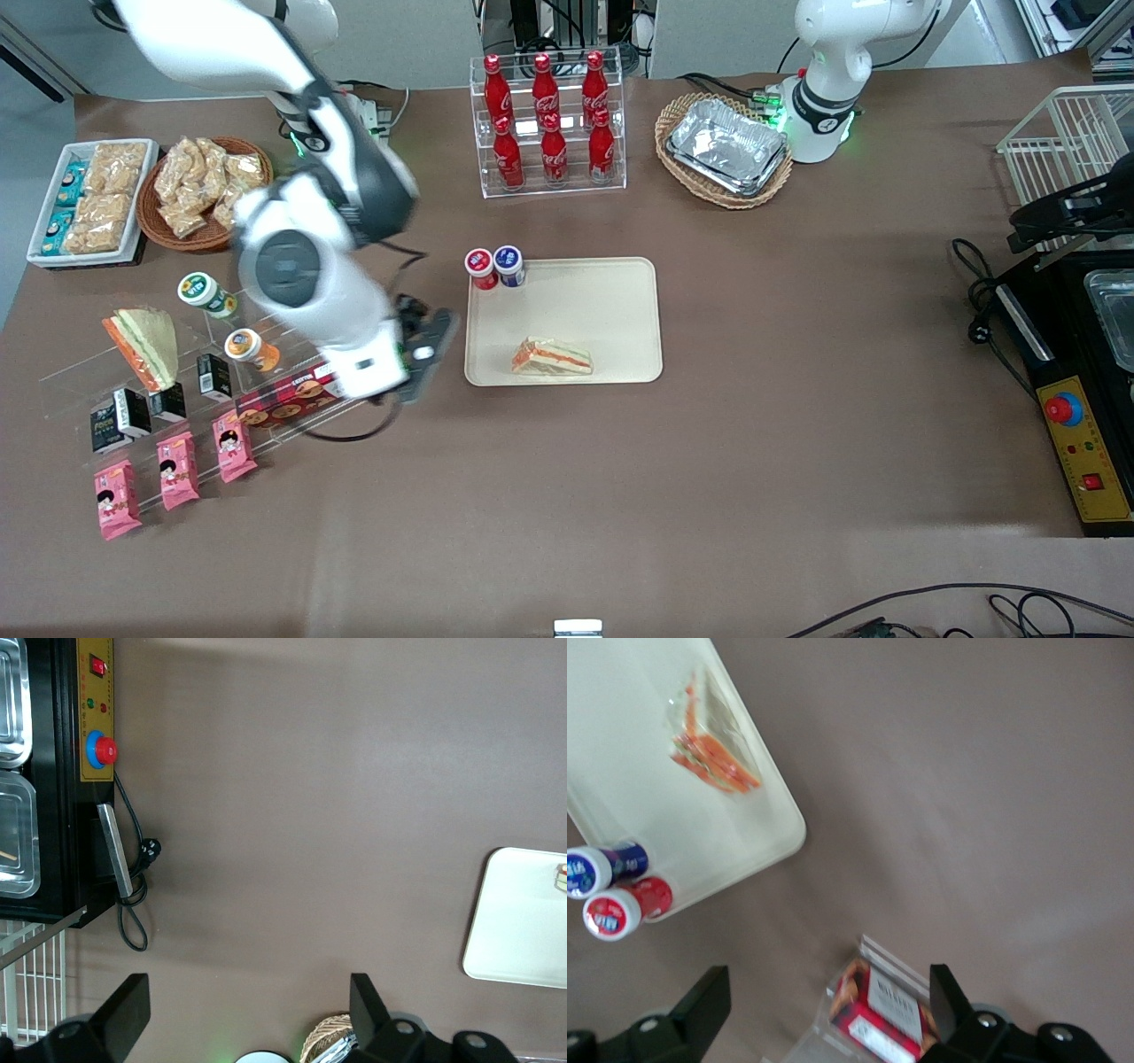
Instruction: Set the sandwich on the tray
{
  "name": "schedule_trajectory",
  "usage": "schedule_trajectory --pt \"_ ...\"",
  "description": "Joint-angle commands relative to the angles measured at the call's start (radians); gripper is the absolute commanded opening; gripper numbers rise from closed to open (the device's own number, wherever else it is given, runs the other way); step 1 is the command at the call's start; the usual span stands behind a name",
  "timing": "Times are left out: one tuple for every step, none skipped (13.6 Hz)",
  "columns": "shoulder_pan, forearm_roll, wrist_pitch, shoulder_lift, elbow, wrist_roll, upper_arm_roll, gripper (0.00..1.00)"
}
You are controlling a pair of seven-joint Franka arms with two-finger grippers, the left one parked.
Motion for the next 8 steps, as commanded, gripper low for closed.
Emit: schedule_trajectory --pt "-0.099 0.048 -0.121 -0.112 -0.021 0.000 0.005 1.00" --pt "-0.119 0.048 -0.143 -0.139 -0.021 0.002 0.000 1.00" --pt "-0.132 0.046 -0.155 -0.165 -0.020 0.005 -0.021 1.00" --pt "-0.129 0.054 -0.163 -0.184 -0.023 0.013 -0.059 1.00" --pt "-0.127 0.068 -0.173 -0.204 -0.021 0.019 -0.092 1.00" --pt "-0.129 0.077 -0.184 -0.218 -0.021 0.019 -0.116 1.00" --pt "-0.129 0.077 -0.189 -0.233 -0.020 0.020 -0.142 1.00" --pt "-0.127 0.077 -0.190 -0.250 -0.018 0.025 -0.173 1.00"
